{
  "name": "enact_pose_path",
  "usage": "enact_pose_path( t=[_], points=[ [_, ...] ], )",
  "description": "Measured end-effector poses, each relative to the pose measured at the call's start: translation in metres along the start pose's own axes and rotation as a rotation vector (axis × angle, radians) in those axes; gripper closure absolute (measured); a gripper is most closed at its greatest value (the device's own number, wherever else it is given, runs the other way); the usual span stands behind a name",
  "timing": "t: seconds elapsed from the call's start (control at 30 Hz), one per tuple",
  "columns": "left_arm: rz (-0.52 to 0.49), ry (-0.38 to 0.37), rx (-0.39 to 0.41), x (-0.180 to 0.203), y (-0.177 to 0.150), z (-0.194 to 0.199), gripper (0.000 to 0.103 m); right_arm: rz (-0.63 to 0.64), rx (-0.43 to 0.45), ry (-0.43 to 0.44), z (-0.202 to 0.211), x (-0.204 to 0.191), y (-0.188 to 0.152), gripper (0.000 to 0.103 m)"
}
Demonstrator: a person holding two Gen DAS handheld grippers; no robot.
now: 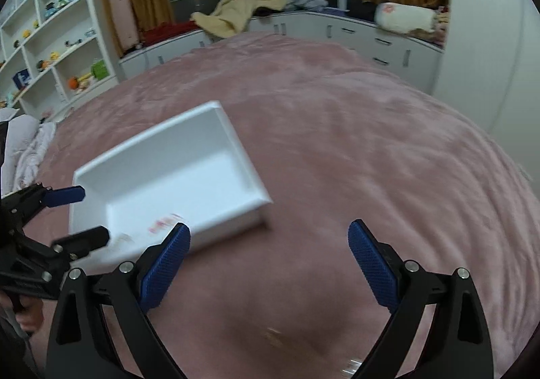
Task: Organize jewelry
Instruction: 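Move both open grippers back toward the remaining jewelry, then grasp the silver starburst brooch with the right gripper while the left gripper grasps a small gold earring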
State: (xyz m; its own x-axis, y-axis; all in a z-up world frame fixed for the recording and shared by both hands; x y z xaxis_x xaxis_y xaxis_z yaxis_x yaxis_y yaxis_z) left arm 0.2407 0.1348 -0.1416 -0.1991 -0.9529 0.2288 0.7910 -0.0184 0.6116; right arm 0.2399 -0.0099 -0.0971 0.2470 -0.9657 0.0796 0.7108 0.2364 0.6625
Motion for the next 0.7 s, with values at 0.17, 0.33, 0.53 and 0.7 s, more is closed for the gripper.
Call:
enact_pose_path(
  t=[0.17, 0.33, 0.53, 0.7],
  points=[
    [-0.084, -0.08, -0.014, 0.057, 0.0, -0.018, 0.009, -0.044, 0.009, -0.074, 0.032, 0.069, -0.018, 0.01],
    [-0.139, -0.144, -0.042, 0.105, -0.01, -0.041, 0.009, -0.043, -0.019, -0.141, 0.047, 0.106, -0.059, 0.01],
    [-0.178, -0.18, -0.105, 0.139, -0.038, -0.073, 0.009, -0.04, -0.058, -0.153, 0.048, 0.12, -0.113, 0.016],
    [-0.216, -0.183, -0.144, 0.151, -0.061, -0.099, 0.009, -0.007, -0.112, -0.14, 0.035, 0.116, -0.16, 0.03]
  ],
)
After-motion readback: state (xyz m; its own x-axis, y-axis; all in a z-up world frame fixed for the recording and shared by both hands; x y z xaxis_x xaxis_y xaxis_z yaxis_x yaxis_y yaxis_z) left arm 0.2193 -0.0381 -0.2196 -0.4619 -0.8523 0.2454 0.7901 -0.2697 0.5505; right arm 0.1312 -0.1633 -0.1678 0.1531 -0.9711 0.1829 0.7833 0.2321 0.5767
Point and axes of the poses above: each gripper's, at about its wrist camera, not at the fingertips, and z roughly against the way its jaws point, x to its right, y to its top, the point moved 8 cm from there along -z, roughly the way its jaws point, and after that the axes turned 10 degrees about -y, right-handed, at the moved point
